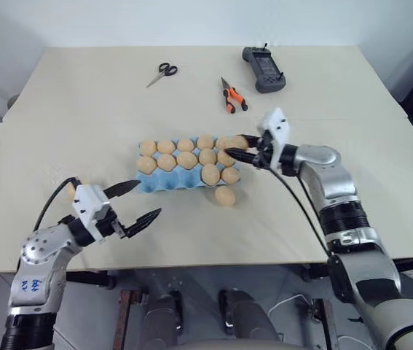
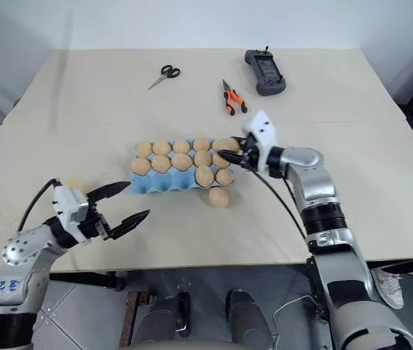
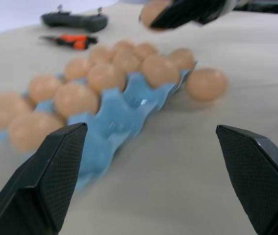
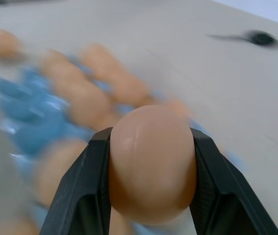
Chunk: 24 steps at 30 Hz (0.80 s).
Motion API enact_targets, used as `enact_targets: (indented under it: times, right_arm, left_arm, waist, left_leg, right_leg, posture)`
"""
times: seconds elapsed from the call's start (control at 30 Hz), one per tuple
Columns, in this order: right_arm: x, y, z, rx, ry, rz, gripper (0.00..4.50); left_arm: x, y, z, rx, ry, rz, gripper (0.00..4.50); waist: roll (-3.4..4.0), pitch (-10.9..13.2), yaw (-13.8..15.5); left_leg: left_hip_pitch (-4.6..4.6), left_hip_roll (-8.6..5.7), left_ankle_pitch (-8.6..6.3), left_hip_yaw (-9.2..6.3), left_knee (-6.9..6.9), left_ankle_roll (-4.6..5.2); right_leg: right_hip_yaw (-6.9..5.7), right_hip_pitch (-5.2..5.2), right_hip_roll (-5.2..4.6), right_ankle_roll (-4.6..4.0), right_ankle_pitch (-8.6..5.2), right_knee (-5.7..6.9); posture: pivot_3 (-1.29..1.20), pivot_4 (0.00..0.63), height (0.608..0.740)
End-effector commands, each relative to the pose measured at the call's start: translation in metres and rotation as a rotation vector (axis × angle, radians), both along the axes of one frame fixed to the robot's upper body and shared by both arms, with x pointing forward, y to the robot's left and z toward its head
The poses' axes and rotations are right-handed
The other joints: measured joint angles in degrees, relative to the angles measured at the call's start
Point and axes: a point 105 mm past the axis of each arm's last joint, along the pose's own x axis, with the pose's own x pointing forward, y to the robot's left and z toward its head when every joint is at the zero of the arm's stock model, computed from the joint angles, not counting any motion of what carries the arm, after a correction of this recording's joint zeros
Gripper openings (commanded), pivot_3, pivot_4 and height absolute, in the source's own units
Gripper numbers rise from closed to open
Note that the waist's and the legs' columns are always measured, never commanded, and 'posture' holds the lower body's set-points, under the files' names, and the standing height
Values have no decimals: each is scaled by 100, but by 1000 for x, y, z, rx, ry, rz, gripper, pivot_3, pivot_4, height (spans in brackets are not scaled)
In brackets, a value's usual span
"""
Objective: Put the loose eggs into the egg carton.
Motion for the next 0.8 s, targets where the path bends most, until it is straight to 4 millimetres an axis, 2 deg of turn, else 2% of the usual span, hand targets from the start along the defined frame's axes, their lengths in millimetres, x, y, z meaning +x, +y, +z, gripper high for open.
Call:
enact_targets:
  times: [0.03,0.13,0.27,0.43,0.53,0.57,0.7,0.8]
  right_arm:
    - [-19,35,13,-13,-16,81,1601]
    - [-26,54,5,-48,-3,115,1601]
    - [-24,60,-4,-79,-5,120,1601]
    - [-23,61,-6,-88,-7,140,3231]
    - [-31,63,-3,-81,-20,194,4373]
    - [-34,62,1,-72,-33,211,4471]
    - [-41,39,14,-31,-97,240,4471]
    - [-42,-1,14,-5,-127,202,4471]
  left_arm:
    - [-6,15,6,3,-22,43,4500]
    - [-6,16,8,6,-30,61,4500]
    - [-9,12,12,4,-45,63,4500]
    - [-11,9,16,4,-58,69,4500]
    - [-12,9,17,5,-59,71,4500]
    - [-12,9,17,6,-60,71,4500]
    - [-13,8,18,15,-59,67,4500]
    - [-15,9,18,26,-53,63,4500]
  waist:
    - [0,0,-10]
    - [-2,-1,-5]
    - [-1,-1,2]
    - [-1,-1,-1]
    - [-2,-1,-12]
    - [-2,-1,-9]
    - [-2,-1,10]
    - [-3,-2,70]
  left_leg:
    - [-1,0,0,0,0,-1]
    - [-6,-3,-1,2,-8,-2]
    - [-17,-5,0,22,-38,-4]
    - [-19,-3,2,38,-51,-3]
    - [-19,2,2,53,-70,-3]
    - [-19,5,2,55,-73,-3]
    - [-19,10,2,58,-73,-2]
    - [-18,11,2,58,-65,-2]
  right_leg:
    - [-3,0,-6,-2,-1,-1]
    - [-29,2,-35,-9,-4,-10]
    - [-81,2,-79,-19,-10,-37]
    - [-154,3,-103,-18,-10,-60]
    - [-172,-5,-106,-17,-9,-71]
    - [-179,-9,-106,-17,-9,-70]
    - [-200,-15,-106,-17,-9,-60]
    - [-210,-1,-110,-17,-10,-72]
  posture:
    - [0,150,740]
    - [0,150,740]
    - [0,150,740]
    - [0,150,740]
    - [0,150,740]
    - [0,150,740]
    - [0,150,740]
    - [0,150,740]
